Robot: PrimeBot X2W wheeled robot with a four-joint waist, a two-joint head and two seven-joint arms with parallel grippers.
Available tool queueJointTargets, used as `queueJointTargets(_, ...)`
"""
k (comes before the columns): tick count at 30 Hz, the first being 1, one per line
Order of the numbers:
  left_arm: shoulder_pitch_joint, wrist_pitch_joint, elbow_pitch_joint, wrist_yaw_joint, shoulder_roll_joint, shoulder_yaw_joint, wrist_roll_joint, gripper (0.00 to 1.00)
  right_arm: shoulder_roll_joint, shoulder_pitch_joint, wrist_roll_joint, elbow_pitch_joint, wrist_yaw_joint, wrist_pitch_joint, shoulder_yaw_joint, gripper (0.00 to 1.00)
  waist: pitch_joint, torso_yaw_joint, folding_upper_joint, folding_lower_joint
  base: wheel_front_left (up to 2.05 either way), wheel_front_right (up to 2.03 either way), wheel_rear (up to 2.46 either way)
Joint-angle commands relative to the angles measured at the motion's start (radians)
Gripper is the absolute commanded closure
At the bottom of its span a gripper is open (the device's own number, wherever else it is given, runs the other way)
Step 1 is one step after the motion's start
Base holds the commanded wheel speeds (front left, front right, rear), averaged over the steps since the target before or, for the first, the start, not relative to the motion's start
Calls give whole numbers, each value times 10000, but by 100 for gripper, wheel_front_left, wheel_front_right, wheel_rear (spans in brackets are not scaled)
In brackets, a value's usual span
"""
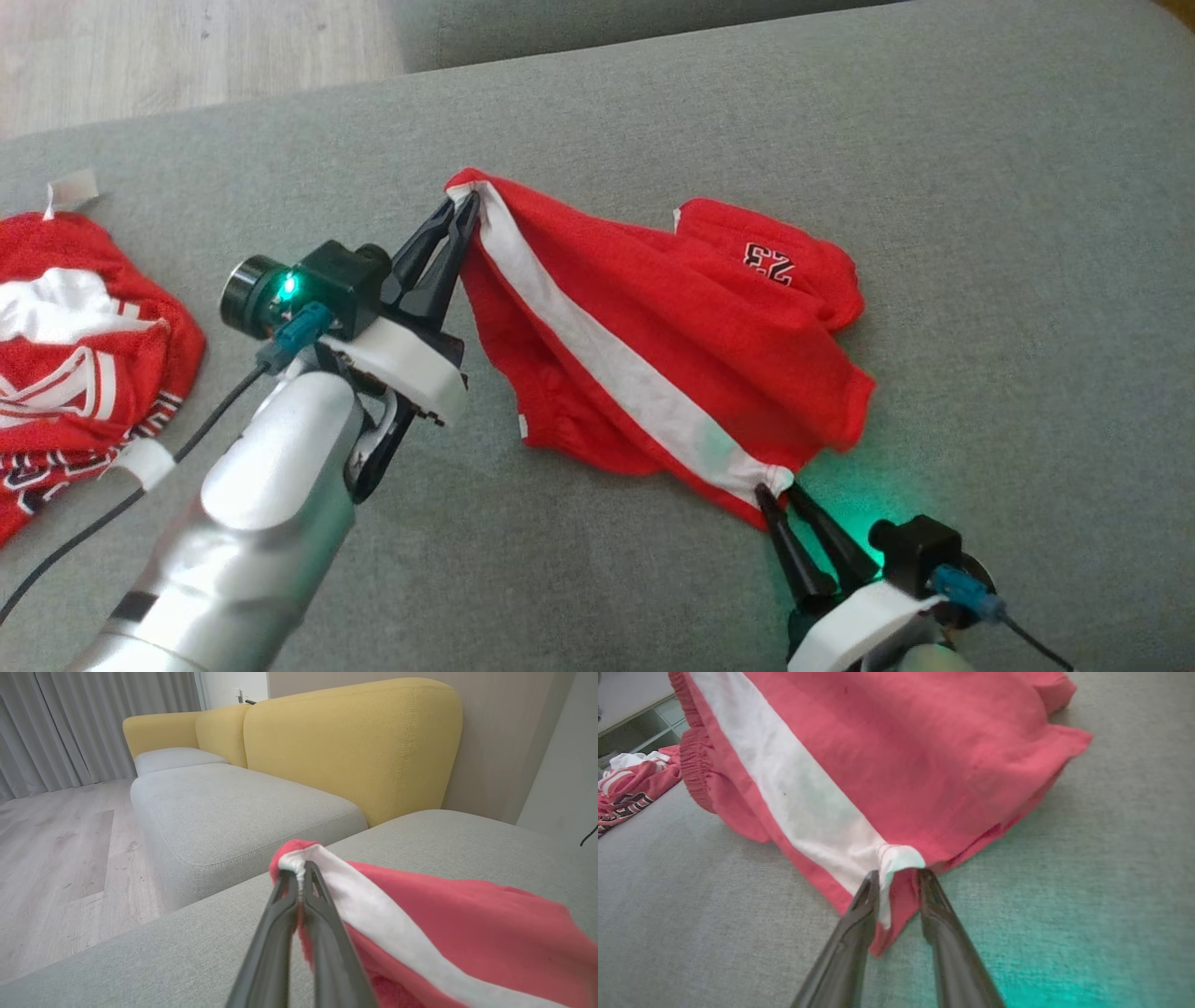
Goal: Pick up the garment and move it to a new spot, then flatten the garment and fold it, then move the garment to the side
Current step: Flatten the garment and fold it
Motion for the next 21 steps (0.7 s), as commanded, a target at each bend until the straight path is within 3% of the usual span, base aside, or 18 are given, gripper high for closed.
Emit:
queueJointTargets(1,-595,-142,-191,12,255,369,-52,100,-53,-197,45,-167,-7,-38,288,75,-20,-11,0,-1,0,0,0)
queueJointTargets(4,-602,-195,-94,10,267,346,-55,100,-63,-215,40,-233,-7,-38,316,100,-84,-53,0,-1,0,0,0)
queueJointTargets(12,-634,-371,-169,21,403,420,-103,100,-143,-107,-272,-1485,-7,-38,-539,100,-385,-308,0,-1,0,0,0)
queueJointTargets(21,-1420,-350,-1162,-9,841,679,-109,100,-441,-1047,-837,-4884,-7,-38,-2763,100,-460,-670,0,-1,0,0,0)
